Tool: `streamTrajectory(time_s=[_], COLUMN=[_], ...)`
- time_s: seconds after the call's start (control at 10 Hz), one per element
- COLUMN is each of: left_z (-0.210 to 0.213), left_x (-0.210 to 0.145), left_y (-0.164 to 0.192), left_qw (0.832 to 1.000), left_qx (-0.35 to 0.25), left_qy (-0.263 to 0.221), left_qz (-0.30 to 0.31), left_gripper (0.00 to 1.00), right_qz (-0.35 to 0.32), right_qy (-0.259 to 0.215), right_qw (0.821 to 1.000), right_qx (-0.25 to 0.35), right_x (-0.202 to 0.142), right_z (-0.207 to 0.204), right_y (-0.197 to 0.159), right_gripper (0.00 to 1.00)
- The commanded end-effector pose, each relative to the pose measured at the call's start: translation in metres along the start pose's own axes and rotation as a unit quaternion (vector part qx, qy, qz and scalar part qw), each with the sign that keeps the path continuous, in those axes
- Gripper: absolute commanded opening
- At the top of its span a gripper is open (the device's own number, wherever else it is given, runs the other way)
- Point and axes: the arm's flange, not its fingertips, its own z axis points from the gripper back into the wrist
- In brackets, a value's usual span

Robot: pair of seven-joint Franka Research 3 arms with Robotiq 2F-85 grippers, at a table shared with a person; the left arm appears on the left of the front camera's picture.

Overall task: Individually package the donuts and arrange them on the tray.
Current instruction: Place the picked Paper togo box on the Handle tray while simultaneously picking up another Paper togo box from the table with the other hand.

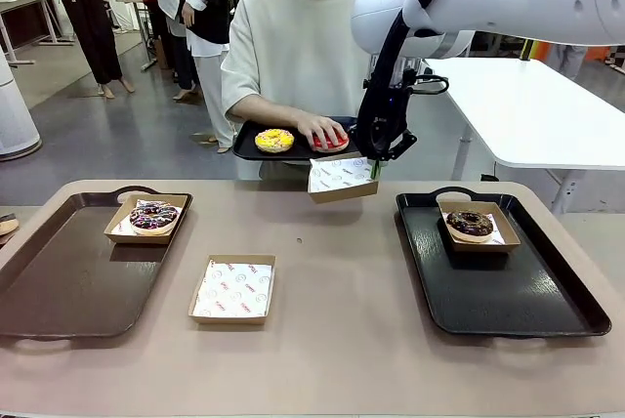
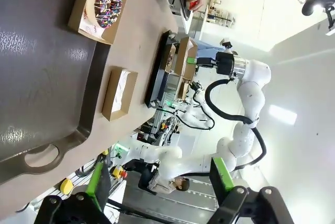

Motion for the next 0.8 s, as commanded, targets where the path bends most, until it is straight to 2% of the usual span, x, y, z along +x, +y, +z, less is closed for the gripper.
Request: streamTrajectory(time_s=[0.0,0.7], left_z=[0.0000,0.0000], left_x=[0.0022,0.0022], left_y=[0.0014,0.0014], left_qw=[1.000,1.000], left_qx=[-0.002,-0.002], left_qy=[0.006,0.006], left_qz=[-0.005,-0.005], left_gripper=[1.00,1.00], right_qz=[-0.003,-0.003], right_qy=[0.000,0.000], right_qw=[1.000,1.000], right_qx=[0.000,0.000], right_x=[-0.0008,-0.0008], right_z=[0.0000,0.0000], right_y=[0.0015,0.0015], right_gripper=[0.02,0.02])
